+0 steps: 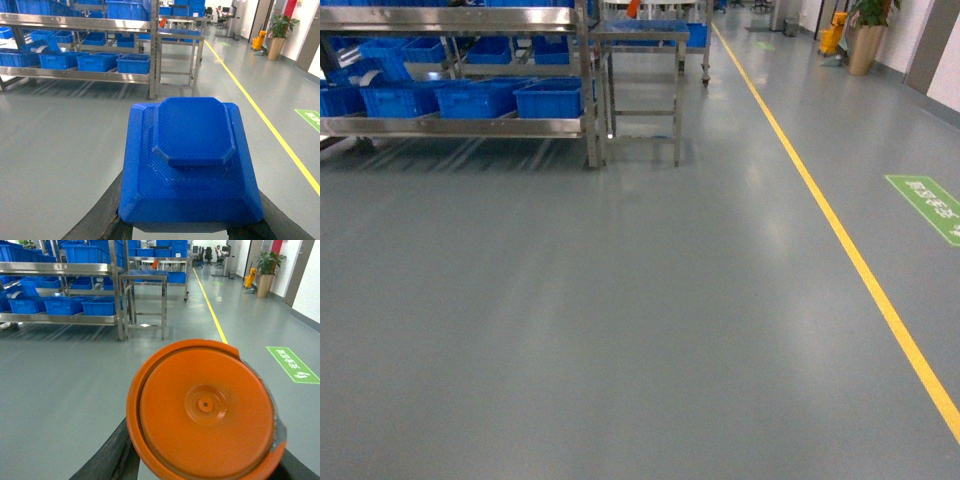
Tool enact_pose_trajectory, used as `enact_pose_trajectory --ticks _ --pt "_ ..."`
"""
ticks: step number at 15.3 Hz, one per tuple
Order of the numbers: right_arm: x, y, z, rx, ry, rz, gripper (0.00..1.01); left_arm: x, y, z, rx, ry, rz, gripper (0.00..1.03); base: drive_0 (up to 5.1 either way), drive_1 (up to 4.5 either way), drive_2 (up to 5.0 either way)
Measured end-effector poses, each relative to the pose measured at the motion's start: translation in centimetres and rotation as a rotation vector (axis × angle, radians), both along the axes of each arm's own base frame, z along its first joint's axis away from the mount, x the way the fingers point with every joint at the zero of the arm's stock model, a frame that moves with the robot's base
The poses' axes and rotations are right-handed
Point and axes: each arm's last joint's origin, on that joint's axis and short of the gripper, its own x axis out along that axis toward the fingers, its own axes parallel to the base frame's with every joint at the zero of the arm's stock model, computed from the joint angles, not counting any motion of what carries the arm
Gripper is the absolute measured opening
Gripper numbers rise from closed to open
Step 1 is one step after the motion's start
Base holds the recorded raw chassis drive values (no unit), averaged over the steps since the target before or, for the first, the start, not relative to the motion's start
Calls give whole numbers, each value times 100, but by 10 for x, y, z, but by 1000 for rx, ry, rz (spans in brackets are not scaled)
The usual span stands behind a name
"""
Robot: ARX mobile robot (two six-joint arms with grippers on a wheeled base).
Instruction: Sort blue parts and orange caps into right shelf containers
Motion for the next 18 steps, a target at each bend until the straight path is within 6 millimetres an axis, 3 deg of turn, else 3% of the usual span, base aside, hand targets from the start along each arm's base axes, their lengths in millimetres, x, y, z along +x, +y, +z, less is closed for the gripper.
enact_pose_trajectory --ticks 18 --pt "0 0 0 0 0 0 45 0 0 0 0 2 0 41 -1 427 -430"
